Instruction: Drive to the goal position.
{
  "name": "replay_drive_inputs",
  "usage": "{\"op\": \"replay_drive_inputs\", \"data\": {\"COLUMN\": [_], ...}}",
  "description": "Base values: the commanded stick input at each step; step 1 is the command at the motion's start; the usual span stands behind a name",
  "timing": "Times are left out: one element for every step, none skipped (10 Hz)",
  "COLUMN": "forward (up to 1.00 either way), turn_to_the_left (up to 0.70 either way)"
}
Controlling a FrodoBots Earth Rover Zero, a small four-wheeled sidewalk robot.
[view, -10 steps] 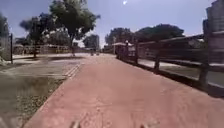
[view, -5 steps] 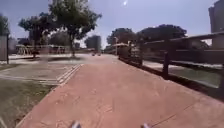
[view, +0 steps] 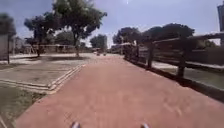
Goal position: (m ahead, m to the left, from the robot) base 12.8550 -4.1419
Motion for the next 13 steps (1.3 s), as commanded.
{"op": "replay_drive_inputs", "data": {"forward": [1.0,1.0,1.0,1.0,1.0,1.0,1.0,1.0,1.0,1.0,1.0,1.0,1.0], "turn_to_the_left": [0.0,0.0,0.0,0.0,0.0,0.0,0.0,0.0,0.0,0.0,0.0,-0.24,-0.4]}}
